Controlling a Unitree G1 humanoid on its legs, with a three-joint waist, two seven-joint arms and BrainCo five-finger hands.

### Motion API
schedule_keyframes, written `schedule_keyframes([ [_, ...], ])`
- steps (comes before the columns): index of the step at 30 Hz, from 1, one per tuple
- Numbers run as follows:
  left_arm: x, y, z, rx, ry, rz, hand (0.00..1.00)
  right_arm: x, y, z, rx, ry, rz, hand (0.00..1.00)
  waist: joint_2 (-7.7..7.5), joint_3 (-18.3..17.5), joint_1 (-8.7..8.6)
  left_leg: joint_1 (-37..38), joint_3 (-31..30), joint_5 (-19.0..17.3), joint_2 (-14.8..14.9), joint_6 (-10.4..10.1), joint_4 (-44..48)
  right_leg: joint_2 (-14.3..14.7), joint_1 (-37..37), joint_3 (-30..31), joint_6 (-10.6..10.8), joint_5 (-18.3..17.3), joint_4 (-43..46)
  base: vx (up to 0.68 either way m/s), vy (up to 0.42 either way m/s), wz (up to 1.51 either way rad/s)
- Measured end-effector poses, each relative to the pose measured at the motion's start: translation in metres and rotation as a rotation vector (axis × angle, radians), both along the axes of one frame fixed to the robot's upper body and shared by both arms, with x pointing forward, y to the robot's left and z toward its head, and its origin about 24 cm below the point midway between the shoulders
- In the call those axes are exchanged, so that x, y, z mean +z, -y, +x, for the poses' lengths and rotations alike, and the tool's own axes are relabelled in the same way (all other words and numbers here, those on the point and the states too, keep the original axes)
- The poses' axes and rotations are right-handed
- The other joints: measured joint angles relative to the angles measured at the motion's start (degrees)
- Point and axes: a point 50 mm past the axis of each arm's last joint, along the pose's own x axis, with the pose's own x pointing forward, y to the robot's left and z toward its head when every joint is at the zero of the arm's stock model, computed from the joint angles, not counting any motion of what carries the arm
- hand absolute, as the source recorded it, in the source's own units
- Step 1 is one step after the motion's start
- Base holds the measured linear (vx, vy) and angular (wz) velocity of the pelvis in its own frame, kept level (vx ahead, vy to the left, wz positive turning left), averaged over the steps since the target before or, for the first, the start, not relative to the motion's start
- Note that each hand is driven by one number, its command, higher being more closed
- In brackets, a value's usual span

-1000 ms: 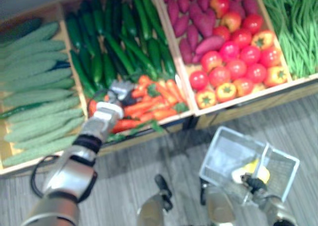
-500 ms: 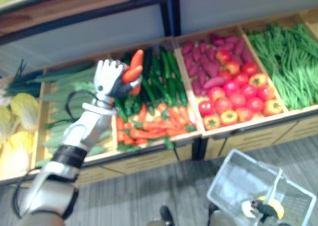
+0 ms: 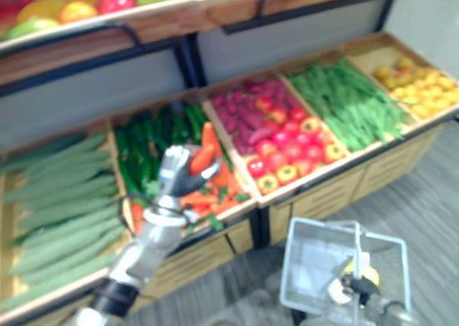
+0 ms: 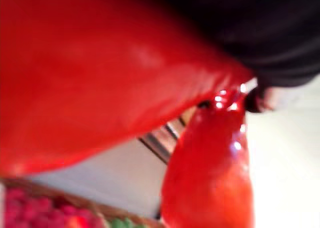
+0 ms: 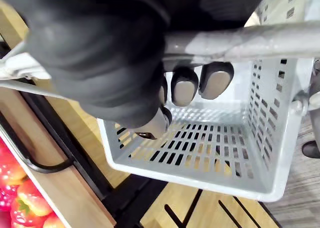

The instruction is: Pick vegetable in the basket

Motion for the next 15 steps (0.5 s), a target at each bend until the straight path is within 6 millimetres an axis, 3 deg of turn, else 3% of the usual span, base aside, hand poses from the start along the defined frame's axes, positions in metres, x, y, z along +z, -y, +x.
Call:
schedule_keyframes([
  [2,-0.011,0.019,-0.003,-0.091,-0.066,0.009,1.00,0.002,-0.017,0.005,-0.022,0.039,0.056,1.00,-2.06,0.0,-0.42,0.3,4.6,-0.2,-0.6,0.3,-0.3,-0.6,-2.9,2.3,0.6,1.4,0.9,-0.09,0.118,-1.04],
  [4,-0.026,0.033,-0.005,-0.163,-0.140,0.038,1.00,0.004,-0.033,0.011,-0.002,0.065,0.083,1.00,-3.64,0.1,-1.40,0.7,8.1,-0.4,-0.5,0.7,-0.1,-1.7,-4.8,-0.9,-0.7,2.4,1.8,-0.10,0.049,-0.97],
  [5,-0.033,0.044,-0.007,-0.204,-0.179,0.028,1.00,0.009,-0.042,0.019,0.032,0.094,0.079,1.00,-4.23,0.4,-1.46,1.5,11.9,0.0,-0.3,1.3,-1.0,-3.9,-6.0,-8.8,-6.2,0.4,3.0,-0.15,0.046,-1.14],
  [6,-0.036,0.051,-0.009,-0.226,-0.194,0.013,1.00,0.012,-0.047,0.024,0.052,0.109,0.071,1.00,-4.29,0.4,-1.25,1.7,14.6,0.0,0.0,1.5,-1.5,-5.9,-8.2,-15.5,-8.4,-1.7,7.1,-0.16,0.061,-1.24],
  [8,-0.044,0.059,-0.016,-0.265,-0.223,0.001,1.00,0.017,-0.061,0.032,0.092,0.132,0.058,1.00,-5.11,0.1,-1.25,2.4,18.9,-0.7,0.2,2.0,-0.5,-10.5,-11.4,-22.7,-9.1,-4.0,19.2,-0.10,0.024,-1.03],
  [9,-0.048,0.066,-0.020,-0.304,-0.236,0.015,1.00,0.022,-0.067,0.038,0.110,0.156,0.047,1.00,-6.46,0.2,-1.47,2.4,20.7,-2.0,-0.7,1.3,2.4,-12.3,-12.4,-27.2,-8.5,-5.3,21.8,0.00,0.013,-1.02],
  [10,-0.050,0.068,-0.021,-0.310,-0.247,0.016,1.00,0.023,-0.069,0.041,0.115,0.162,0.039,1.00,-6.59,0.3,-1.17,1.6,20.9,-2.6,-0.5,1.9,3.8,-12.0,-13.2,-28.2,-9.3,-4.8,22.2,-0.01,0.016,-1.21],
  [11,-0.061,0.072,-0.021,-0.317,-0.299,0.024,1.00,0.026,-0.078,0.049,0.131,0.184,0.030,1.00,-6.80,0.5,-1.33,0.2,20.5,-3.1,-0.5,3.2,3.6,-8.7,-13.2,-25.7,-14.0,-0.9,16.5,-0.21,0.064,-1.77],
  [12,-0.069,0.074,-0.023,-0.315,-0.337,0.021,1.00,0.034,-0.084,0.060,0.146,0.232,0.028,1.00,-4.88,-0.1,0.44,0.7,20.8,-0.9,-1.4,6.0,-2.9,-4.6,-9.9,-23.6,-15.6,4.1,5.3,-0.27,0.049,-2.19],
  [13,-0.073,0.073,-0.025,-0.313,-0.353,0.021,1.00,0.038,-0.092,0.066,0.165,0.257,0.037,1.00,-5.55,0.2,1.39,1.7,24.6,0.7,-1.1,4.4,-3.8,-6.1,-10.8,-28.7,-14.8,-0.7,11.0,-0.29,0.036,-2.22],
  [14,-0.086,0.073,-0.026,-0.286,-0.416,0.027,1.00,0.043,-0.102,0.069,0.195,0.291,0.047,1.00,-5.91,0.0,0.63,0.9,28.5,0.9,-0.5,4.6,-2.1,-10.0,-10.6,-36.0,-11.2,-8.2,18.9,-0.14,-0.056,-1.79],
  [15,-0.095,0.076,-0.028,-0.282,-0.467,0.043,1.00,0.046,-0.107,0.070,0.214,0.312,0.046,1.00,-6.35,-0.1,0.30,-0.4,31.0,0.7,0.8,4.9,0.4,-12.0,-8.7,-39.6,-7.7,-10.8,19.5,-0.11,-0.084,-1.36],
])
